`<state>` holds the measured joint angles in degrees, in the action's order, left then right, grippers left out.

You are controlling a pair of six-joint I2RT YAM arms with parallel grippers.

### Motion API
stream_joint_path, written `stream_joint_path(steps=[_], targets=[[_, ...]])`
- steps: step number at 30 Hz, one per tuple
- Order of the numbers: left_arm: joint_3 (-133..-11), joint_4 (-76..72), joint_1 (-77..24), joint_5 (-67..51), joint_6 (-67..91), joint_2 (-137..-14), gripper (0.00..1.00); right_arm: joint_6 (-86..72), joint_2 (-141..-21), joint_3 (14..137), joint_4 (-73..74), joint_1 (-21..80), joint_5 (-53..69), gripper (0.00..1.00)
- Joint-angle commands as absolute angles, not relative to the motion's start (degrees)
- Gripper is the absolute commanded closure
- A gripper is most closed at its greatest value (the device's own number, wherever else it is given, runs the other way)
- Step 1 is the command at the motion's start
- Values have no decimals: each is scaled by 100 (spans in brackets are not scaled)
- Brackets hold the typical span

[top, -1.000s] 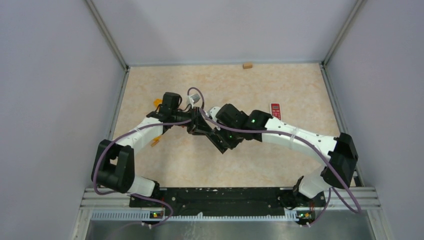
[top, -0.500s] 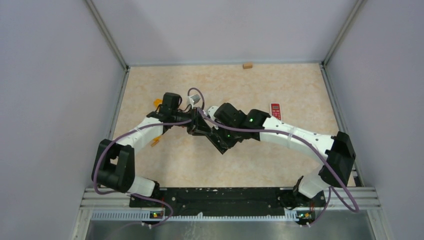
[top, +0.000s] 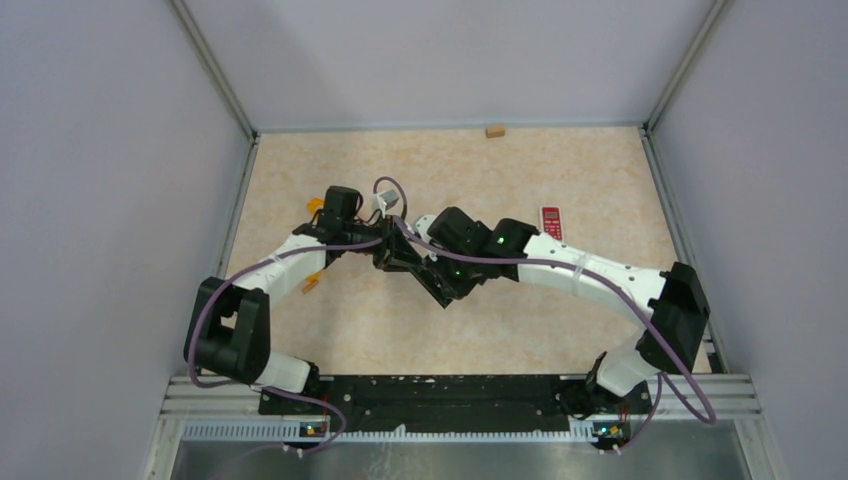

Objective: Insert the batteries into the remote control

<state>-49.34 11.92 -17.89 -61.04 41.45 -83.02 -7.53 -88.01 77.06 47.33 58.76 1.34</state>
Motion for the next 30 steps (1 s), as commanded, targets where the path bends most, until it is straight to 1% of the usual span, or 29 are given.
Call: stream_joint_path(steps=[1, 7, 16, 19, 21, 24, 27, 30], targets=[[-4901, 906, -1758, -6228, 4200, -8305, 100, -774, -8907, 7965, 4703, 5861, 135, 90], [-4880, 862, -1758, -6224, 4247, -8272, 100, -840, -8933, 7893, 4594, 5857, 179, 87], [-4829, 853, -1740, -6243, 4267, -8211, 100, -1054, -8961, 7840, 4462, 5854, 31, 74], [-4798, 853, -1732, -6236, 4263, -8204, 100, -1135, -8921, 7826, 4398, 5844, -114, 73], [-4778, 847, -1723, -6230, 4260, -8217, 100, -1220, -8892, 7807, 4356, 5826, -238, 76], [-4751, 844, -1714, -6225, 4256, -8217, 100, -1364, -8867, 7763, 4264, 5757, -326, 95], [-4746, 844, -1714, -6241, 4259, -8197, 100, -1414, -8868, 7695, 4203, 5729, -292, 99], [-4751, 844, -1705, -6252, 4264, -8181, 100, -1419, -8859, 7623, 4139, 5725, -300, 99]])
